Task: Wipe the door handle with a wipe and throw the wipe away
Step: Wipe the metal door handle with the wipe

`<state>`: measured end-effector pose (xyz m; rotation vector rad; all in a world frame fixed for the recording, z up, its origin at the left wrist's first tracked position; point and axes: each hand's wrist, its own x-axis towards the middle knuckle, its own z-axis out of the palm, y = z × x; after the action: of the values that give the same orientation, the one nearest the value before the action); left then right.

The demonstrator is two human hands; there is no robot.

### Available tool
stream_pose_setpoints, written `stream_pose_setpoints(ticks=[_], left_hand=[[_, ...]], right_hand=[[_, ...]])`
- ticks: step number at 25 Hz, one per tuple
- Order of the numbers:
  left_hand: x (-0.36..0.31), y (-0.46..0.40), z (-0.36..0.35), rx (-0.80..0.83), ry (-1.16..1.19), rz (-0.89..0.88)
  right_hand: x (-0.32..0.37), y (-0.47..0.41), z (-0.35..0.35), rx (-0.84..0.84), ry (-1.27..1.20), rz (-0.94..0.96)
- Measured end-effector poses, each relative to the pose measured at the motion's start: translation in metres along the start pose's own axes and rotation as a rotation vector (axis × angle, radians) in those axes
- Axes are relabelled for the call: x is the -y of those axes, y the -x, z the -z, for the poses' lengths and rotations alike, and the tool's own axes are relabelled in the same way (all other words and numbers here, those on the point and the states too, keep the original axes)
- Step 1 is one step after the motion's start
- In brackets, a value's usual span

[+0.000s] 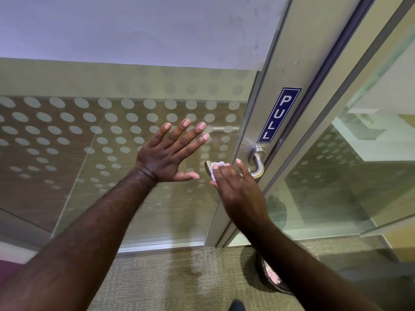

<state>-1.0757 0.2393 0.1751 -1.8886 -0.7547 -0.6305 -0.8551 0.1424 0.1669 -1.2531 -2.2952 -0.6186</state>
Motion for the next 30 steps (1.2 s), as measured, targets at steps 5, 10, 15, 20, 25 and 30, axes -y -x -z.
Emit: stream_pose_setpoints(ticks=[5,10,15,20,25,30], left_hand=[[0.0,0.0,-0.001,-0.007,-0.027,-0.007],[0.001,-0.001,0.001,0.006,-0.025,-0.008],[0.0,-0.001,0.002,0.022,-0.024,-0.01],[0.001,0.001,0.0,0.024,-0.001,-0.01],[0.001,0.001,-0.001,0.02,0.016,-0.013],[0.001,0.001,-0.002,0.003,0.014,-0.023]], right_hand=[[-0.039,0.019,0.004,-0.042,-0.024,0.028],[-0.073,0.03,0.017,-0.014,-0.05,0.032],[-0.03,0.009,0.023,0.112,-0.094,-0.066],[0.038,-0.03,0.02,0.328,-0.042,-0.212],[0.037,-0.063,0.037,0.493,-0.162,-0.304],[0.021,-0.079,0.031,0.513,-0.215,-0.31]])
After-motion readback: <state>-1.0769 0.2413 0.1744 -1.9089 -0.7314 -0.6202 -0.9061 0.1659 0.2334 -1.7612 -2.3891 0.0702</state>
